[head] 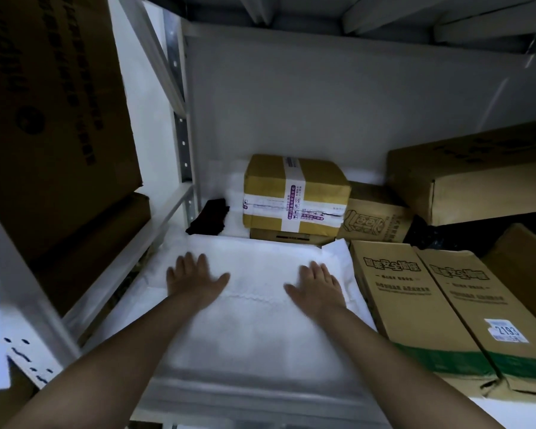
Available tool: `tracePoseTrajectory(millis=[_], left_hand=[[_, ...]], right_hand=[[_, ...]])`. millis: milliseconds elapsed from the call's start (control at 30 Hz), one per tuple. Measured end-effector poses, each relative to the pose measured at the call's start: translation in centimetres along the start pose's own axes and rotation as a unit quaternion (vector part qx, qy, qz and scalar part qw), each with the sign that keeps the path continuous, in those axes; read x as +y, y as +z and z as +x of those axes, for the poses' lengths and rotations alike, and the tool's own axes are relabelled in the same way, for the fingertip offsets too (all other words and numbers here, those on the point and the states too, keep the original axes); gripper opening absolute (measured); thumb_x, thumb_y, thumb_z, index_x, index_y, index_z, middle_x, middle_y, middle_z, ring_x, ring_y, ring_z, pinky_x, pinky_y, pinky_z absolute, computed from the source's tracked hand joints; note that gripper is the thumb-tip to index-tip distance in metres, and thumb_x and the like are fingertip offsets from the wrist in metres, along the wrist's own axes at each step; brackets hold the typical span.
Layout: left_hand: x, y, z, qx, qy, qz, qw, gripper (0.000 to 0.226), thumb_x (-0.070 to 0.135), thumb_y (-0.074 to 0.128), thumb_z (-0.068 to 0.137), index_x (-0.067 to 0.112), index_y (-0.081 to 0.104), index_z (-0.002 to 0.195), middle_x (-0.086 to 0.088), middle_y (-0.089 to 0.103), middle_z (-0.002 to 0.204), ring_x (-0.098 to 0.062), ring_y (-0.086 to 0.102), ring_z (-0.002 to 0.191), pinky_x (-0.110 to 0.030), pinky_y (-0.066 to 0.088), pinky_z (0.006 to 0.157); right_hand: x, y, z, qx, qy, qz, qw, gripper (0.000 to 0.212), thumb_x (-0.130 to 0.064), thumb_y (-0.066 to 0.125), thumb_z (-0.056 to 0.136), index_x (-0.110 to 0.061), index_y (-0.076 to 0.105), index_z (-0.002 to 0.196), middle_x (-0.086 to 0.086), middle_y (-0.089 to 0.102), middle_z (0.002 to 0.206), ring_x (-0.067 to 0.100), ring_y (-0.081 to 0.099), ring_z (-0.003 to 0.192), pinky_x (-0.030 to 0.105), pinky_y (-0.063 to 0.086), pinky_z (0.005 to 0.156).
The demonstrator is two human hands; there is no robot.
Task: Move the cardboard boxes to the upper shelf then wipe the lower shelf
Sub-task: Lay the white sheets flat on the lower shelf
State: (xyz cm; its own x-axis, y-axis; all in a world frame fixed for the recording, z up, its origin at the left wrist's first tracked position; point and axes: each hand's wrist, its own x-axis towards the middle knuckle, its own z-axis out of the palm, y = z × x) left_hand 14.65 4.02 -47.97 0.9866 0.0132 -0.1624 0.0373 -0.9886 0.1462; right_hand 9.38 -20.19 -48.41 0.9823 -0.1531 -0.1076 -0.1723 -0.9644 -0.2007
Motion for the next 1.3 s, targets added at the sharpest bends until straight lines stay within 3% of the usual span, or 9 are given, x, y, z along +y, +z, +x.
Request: tracePoseTrajectory(millis=[200, 367, 500, 667, 800, 900, 967, 1067, 1300], left_hand=[[0.9, 0.5, -4.1, -0.056, 0.074, 0.020, 0.995, 0.084, 0.072, 0.031, 0.082, 0.031, 0.004, 0.150, 0.000, -0.009, 0.159, -0.029, -0.011, 0.145, -0.057, 0.004, 0.113], [-1.1, -0.5, -7.3, -0.098, 0.046, 0.028, 0.994, 0.101, 0.084, 0.041, 0.066, 0.036, 0.005, 0.148, 0.004, -0.002, 0.157, -0.036, -0.003, 0.143, -0.066, 0.016, 0.104], [-2.3, -1.2, -9.5, -0.115, 0.043, 0.038, 0.992, 0.105, 0.084, 0.043, 0.066, 0.035, 0.002, 0.149, 0.001, -0.002, 0.156, -0.039, 0.000, 0.141, -0.069, 0.019, 0.103], [-2.6, -1.9, -11.1, -0.135, 0.035, 0.023, 0.990, 0.107, 0.085, 0.042, 0.069, 0.034, -0.006, 0.150, -0.003, -0.016, 0.158, -0.043, -0.010, 0.142, -0.066, 0.017, 0.107], [-3.0, -1.7, -11.3, -0.142, 0.010, 0.020, 0.990, 0.112, 0.088, 0.039, 0.067, 0.031, -0.009, 0.150, -0.005, -0.018, 0.157, -0.045, -0.014, 0.141, -0.060, 0.012, 0.111], [-3.3, -1.5, -11.3, -0.139, -0.003, 0.028, 0.990, 0.112, 0.090, 0.035, 0.065, 0.031, -0.007, 0.150, -0.005, -0.014, 0.158, -0.045, -0.011, 0.141, -0.058, 0.013, 0.112], [-3.6, -1.3, -11.8, -0.131, -0.012, 0.034, 0.991, 0.108, 0.089, 0.034, 0.066, 0.032, -0.003, 0.150, -0.005, -0.009, 0.158, -0.046, -0.003, 0.141, -0.057, 0.020, 0.110], [-3.5, -1.1, -12.7, -0.092, -0.001, 0.077, 0.993, 0.098, 0.084, 0.033, 0.071, 0.026, 0.011, 0.147, -0.012, 0.010, 0.155, -0.044, 0.018, 0.137, -0.055, 0.030, 0.106], [-3.5, -1.5, -13.1, -0.074, 0.008, 0.123, 0.990, 0.092, 0.081, 0.029, 0.075, 0.023, 0.020, 0.146, -0.015, 0.025, 0.151, -0.039, 0.033, 0.133, -0.048, 0.034, 0.105]], right_hand=[[-3.4, -0.1, -4.1, -0.031, -0.084, 0.006, 0.996, 0.066, -0.055, 0.039, 0.092, -0.023, 0.023, 0.148, 0.001, 0.007, 0.161, 0.024, 0.001, 0.148, 0.047, 0.012, 0.114], [-3.7, -0.8, -7.1, -0.084, -0.051, -0.020, 0.995, 0.073, -0.062, 0.039, 0.089, -0.030, 0.014, 0.150, -0.007, 0.000, 0.161, 0.026, -0.002, 0.148, 0.053, 0.016, 0.110], [-2.4, -1.5, -9.2, -0.111, -0.038, -0.059, 0.991, 0.078, -0.070, 0.040, 0.083, -0.030, 0.018, 0.146, -0.005, 0.007, 0.157, 0.029, 0.003, 0.145, 0.055, 0.024, 0.103], [-1.4, -1.4, -10.9, -0.159, -0.037, -0.047, 0.985, 0.096, -0.078, 0.043, 0.077, -0.035, -0.001, 0.151, -0.005, -0.014, 0.160, 0.032, -0.011, 0.147, 0.064, 0.014, 0.110], [-1.4, -1.2, -11.5, -0.155, -0.030, -0.040, 0.987, 0.096, -0.078, 0.042, 0.078, -0.035, -0.003, 0.152, -0.003, -0.018, 0.160, 0.035, -0.015, 0.146, 0.063, 0.007, 0.111], [-1.4, -1.3, -12.4, -0.133, -0.031, -0.035, 0.990, 0.084, -0.070, 0.045, 0.081, -0.030, 0.013, 0.148, 0.000, 0.000, 0.158, 0.040, 0.000, 0.144, 0.059, 0.020, 0.108], [-1.1, -1.4, -13.3, -0.092, -0.049, -0.041, 0.994, 0.066, -0.060, 0.049, 0.079, -0.026, 0.030, 0.132, 0.004, 0.021, 0.142, 0.040, 0.023, 0.133, 0.049, 0.035, 0.091], [-0.9, -1.7, -14.4, -0.065, -0.056, -0.075, 0.994, 0.057, -0.055, 0.048, 0.085, -0.023, 0.038, 0.130, 0.004, 0.039, 0.133, 0.032, 0.042, 0.119, 0.040, 0.039, 0.082], [-1.0, -3.1, -15.2, -0.079, -0.041, -0.105, 0.990, 0.057, -0.054, 0.047, 0.089, -0.019, 0.041, 0.134, 0.005, 0.044, 0.133, 0.030, 0.043, 0.118, 0.037, 0.037, 0.083]])
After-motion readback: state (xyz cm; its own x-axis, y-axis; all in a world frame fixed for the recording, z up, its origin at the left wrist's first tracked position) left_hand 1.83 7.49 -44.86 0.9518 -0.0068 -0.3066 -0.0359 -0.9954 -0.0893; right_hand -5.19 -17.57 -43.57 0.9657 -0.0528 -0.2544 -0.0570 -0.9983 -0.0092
